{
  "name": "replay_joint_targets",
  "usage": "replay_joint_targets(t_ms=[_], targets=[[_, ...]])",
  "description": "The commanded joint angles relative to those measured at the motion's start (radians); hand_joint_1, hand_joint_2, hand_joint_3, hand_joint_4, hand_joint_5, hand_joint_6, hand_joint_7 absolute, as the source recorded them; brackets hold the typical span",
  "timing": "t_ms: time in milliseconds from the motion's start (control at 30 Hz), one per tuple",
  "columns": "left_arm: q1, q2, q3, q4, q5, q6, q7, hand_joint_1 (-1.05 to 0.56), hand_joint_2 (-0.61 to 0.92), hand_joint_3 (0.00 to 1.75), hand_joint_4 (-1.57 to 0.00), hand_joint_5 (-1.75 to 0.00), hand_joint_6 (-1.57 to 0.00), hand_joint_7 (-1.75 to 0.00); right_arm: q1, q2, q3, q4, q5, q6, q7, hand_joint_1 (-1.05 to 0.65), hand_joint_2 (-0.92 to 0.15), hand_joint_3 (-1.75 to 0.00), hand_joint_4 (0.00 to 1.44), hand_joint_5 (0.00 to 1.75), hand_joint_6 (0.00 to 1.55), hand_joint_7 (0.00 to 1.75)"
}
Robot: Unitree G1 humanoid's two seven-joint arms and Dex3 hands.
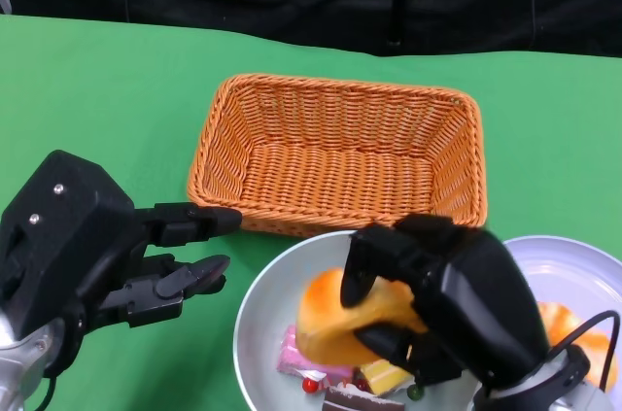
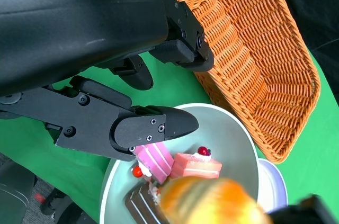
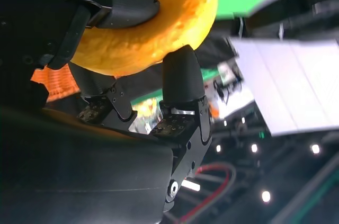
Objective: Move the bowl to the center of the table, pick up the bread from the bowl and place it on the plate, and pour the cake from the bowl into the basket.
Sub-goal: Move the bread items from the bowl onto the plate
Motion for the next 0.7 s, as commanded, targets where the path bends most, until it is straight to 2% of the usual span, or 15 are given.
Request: replay_joint_targets(t_ms=[33,100,200,300,467,567,700], targets=[[-0.002,0.011,0.010,0.004,-0.001,-0.007,0.001,-0.45,0.92,0.48,-0.41,-0.63,-0.48,0.00,0.023,0.002,-0.060,-0.086,0.067,0.023,0.040,-0.15,-0.17,-1.68,1.07,1.75,0.84,1.75],[-0.002,0.010,0.011,0.005,-0.002,-0.007,0.001,-0.46,0.92,0.48,-0.41,-0.64,-0.48,0.00,0.029,0.004,-0.070,-0.100,0.079,0.026,0.056,-0.15,-0.16,-1.71,1.07,1.75,0.84,1.75],[-0.003,0.017,0.004,0.002,0.016,-0.017,0.010,-0.46,0.92,0.46,-0.41,-0.64,-0.49,-0.01,0.053,-0.007,-0.134,-0.151,0.162,0.020,0.083,-0.19,-0.16,-1.74,1.06,1.75,0.82,1.75],[0.003,0.021,-0.001,0.000,0.035,-0.045,0.013,-0.46,0.92,0.45,-0.42,-0.64,-0.51,-0.02,0.069,-0.003,-0.162,-0.181,0.194,0.031,0.115,-0.21,-0.15,-1.75,1.05,1.75,0.82,1.75],[0.034,0.036,-0.019,-0.037,0.103,-0.159,0.021,-0.45,0.92,0.43,-0.42,-0.65,-0.51,-0.02,0.099,-0.010,-0.242,-0.215,0.233,0.031,0.134,-0.13,-0.09,-1.75,1.06,1.75,0.83,1.75],[0.064,0.056,-0.028,-0.051,0.149,-0.290,0.010,-0.41,0.92,0.42,-0.42,-0.66,-0.52,-0.02,0.128,-0.020,-0.301,-0.240,0.299,0.035,0.169,-0.06,-0.08,-1.75,1.06,1.75,0.85,1.70],[0.075,0.054,-0.025,-0.042,0.165,-0.345,0.002,-0.39,0.92,0.42,-0.41,-0.67,-0.52,-0.02,0.135,-0.011,-0.322,-0.247,0.309,0.031,0.191,-0.04,-0.08,-1.75,1.06,1.75,0.86,1.68]])
